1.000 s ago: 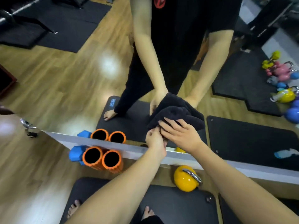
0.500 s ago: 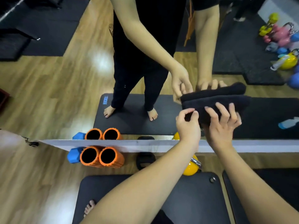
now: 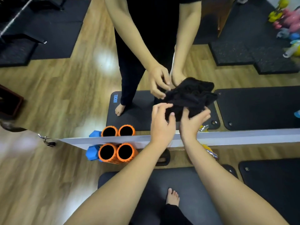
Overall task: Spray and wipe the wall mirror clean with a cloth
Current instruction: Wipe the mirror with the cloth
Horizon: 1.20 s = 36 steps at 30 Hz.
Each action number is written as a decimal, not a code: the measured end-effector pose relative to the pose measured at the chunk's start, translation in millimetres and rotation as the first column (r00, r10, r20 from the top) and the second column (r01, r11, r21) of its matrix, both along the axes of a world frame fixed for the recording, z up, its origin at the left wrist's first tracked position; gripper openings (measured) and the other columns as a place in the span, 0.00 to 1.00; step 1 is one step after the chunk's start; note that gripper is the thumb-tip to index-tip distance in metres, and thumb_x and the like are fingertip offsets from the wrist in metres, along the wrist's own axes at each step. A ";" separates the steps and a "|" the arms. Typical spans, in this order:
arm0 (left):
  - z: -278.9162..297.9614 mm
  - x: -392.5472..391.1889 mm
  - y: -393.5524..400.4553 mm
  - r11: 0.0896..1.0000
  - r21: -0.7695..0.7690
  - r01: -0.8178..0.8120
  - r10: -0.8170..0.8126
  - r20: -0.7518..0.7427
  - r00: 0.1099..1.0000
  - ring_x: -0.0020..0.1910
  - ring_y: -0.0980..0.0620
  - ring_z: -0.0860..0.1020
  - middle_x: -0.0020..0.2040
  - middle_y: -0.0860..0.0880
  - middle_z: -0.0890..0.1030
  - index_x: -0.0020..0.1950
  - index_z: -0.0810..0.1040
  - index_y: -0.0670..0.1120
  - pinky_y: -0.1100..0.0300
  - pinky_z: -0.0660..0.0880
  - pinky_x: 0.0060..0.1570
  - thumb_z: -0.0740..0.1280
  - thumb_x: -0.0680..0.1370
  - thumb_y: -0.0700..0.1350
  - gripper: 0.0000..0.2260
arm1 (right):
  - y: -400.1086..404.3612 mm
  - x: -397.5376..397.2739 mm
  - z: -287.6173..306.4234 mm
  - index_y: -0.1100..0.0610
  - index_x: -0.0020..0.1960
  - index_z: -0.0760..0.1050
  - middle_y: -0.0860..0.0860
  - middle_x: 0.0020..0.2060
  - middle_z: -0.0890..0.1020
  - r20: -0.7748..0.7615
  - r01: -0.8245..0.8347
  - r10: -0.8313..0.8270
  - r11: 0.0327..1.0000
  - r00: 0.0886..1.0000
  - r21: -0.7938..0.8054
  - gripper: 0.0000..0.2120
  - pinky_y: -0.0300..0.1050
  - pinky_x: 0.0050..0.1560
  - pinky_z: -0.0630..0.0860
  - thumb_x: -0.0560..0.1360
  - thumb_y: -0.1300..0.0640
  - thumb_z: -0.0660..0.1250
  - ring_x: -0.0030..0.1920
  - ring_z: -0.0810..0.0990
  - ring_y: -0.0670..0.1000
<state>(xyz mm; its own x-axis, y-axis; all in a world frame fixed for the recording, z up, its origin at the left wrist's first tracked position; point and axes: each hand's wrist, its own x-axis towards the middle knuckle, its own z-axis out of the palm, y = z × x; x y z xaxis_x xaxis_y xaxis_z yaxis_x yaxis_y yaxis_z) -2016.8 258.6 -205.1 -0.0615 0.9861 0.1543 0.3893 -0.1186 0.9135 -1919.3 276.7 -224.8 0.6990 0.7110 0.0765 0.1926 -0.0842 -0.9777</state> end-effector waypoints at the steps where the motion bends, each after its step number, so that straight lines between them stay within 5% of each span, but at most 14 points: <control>1: -3.5 -19.4 -3.9 0.996 -0.061 -0.066 0.069 0.042 0.997 0.62 0.56 0.74 0.62 0.52 0.71 0.64 0.77 0.48 0.59 0.73 0.62 0.67 0.82 0.40 0.11 | 0.1 -23.2 -2.0 0.65 0.65 0.63 0.53 0.59 0.63 -0.011 -0.022 0.021 1.000 1.000 -0.015 0.24 0.38 0.55 0.70 0.77 0.59 0.71 0.55 0.67 0.46; 4: -9.0 -81.9 -10.0 0.909 -0.329 -0.258 0.326 0.173 0.929 0.60 0.54 0.75 0.63 0.50 0.73 0.64 0.73 0.48 0.63 0.71 0.59 0.69 0.82 0.46 0.12 | -0.6 -107.7 -4.6 0.62 0.63 0.62 0.52 0.58 0.63 -0.031 -0.138 0.137 0.988 0.990 -0.070 0.24 0.45 0.54 0.74 0.75 0.60 0.73 0.53 0.70 0.47; 7: -13.9 -159.8 -10.4 0.770 -0.583 -0.259 0.502 0.303 0.810 0.60 0.51 0.79 0.61 0.47 0.79 0.64 0.72 0.46 0.57 0.76 0.60 0.70 0.81 0.52 0.16 | -0.7 -200.9 -0.3 0.52 0.56 0.58 0.50 0.56 0.62 -0.063 -0.247 0.240 0.959 0.969 -0.141 0.24 0.53 0.55 0.76 0.72 0.62 0.73 0.54 0.72 0.55; 10: -12.7 -244.4 -11.8 0.736 -0.635 -0.235 0.558 0.373 0.741 0.53 0.48 0.83 0.58 0.45 0.84 0.62 0.75 0.47 0.49 0.81 0.53 0.69 0.78 0.57 0.18 | -0.7 -287.6 6.1 0.52 0.54 0.58 0.50 0.55 0.62 -0.103 -0.266 0.251 0.947 0.963 -0.181 0.24 0.57 0.55 0.75 0.72 0.61 0.73 0.56 0.73 0.62; 13: -10.4 -318.1 -14.5 0.718 -0.653 -0.242 0.608 0.417 0.676 0.44 0.51 0.83 0.53 0.47 0.85 0.64 0.77 0.48 0.59 0.78 0.35 0.64 0.84 0.52 0.12 | -7.3 -355.7 9.9 0.51 0.55 0.62 0.51 0.57 0.65 -0.065 -0.402 0.397 0.905 0.916 -0.141 0.21 0.54 0.57 0.75 0.72 0.60 0.73 0.58 0.73 0.60; 16: -7.5 -374.3 -20.5 0.694 -0.695 -0.186 0.631 0.464 0.622 0.47 0.47 0.82 0.57 0.44 0.85 0.66 0.80 0.48 0.56 0.78 0.36 0.64 0.82 0.60 0.20 | -10.4 -413.9 17.5 0.52 0.57 0.65 0.52 0.58 0.64 0.006 -0.512 0.519 0.845 0.855 -0.152 0.18 0.48 0.54 0.73 0.73 0.61 0.71 0.59 0.68 0.57; 19: -3.3 -404.0 -22.6 0.683 -0.703 -0.198 0.650 0.463 0.603 0.43 0.48 0.80 0.48 0.47 0.85 0.59 0.82 0.49 0.53 0.73 0.41 0.62 0.84 0.59 0.17 | -10.2 -444.1 21.0 0.51 0.58 0.66 0.51 0.60 0.63 -0.049 -0.463 0.462 0.868 0.886 -0.178 0.20 0.43 0.52 0.70 0.73 0.62 0.71 0.59 0.64 0.55; 22: 4.2 -406.5 -12.1 0.719 -0.681 -0.138 0.603 0.513 0.611 0.51 0.53 0.83 0.50 0.52 0.87 0.57 0.81 0.53 0.56 0.77 0.46 0.60 0.85 0.60 0.15 | -11.5 -442.8 13.4 0.51 0.58 0.67 0.51 0.61 0.64 -0.062 -0.411 0.407 0.898 0.912 -0.154 0.17 0.46 0.53 0.71 0.74 0.61 0.70 0.60 0.64 0.55; 27: 22.3 -356.0 6.8 0.710 -0.703 -0.042 0.556 0.523 0.646 0.57 0.50 0.85 0.57 0.49 0.87 0.65 0.81 0.48 0.50 0.80 0.60 0.68 0.79 0.65 0.25 | -9.7 -398.3 13.7 0.52 0.57 0.69 0.48 0.59 0.65 -0.055 -0.347 0.343 0.931 0.938 -0.113 0.13 0.33 0.46 0.66 0.76 0.60 0.68 0.59 0.66 0.53; 32: 24.8 -266.5 16.1 0.701 -0.713 -0.017 0.512 0.485 0.709 0.54 0.48 0.86 0.56 0.49 0.87 0.66 0.80 0.48 0.50 0.82 0.54 0.71 0.77 0.66 0.27 | -9.3 -313.3 9.6 0.55 0.56 0.69 0.48 0.58 0.66 -0.025 -0.225 0.223 0.971 0.974 -0.079 0.11 0.44 0.55 0.70 0.76 0.62 0.67 0.59 0.65 0.51; 36: 30.5 -167.1 20.4 0.705 -0.706 0.067 0.431 0.502 0.750 0.54 0.50 0.85 0.56 0.51 0.86 0.61 0.81 0.50 0.53 0.81 0.53 0.69 0.80 0.62 0.18 | -10.0 -214.4 4.5 0.51 0.56 0.69 0.48 0.58 0.66 0.013 -0.115 0.116 0.991 0.993 -0.069 0.12 0.52 0.59 0.73 0.76 0.61 0.67 0.60 0.67 0.53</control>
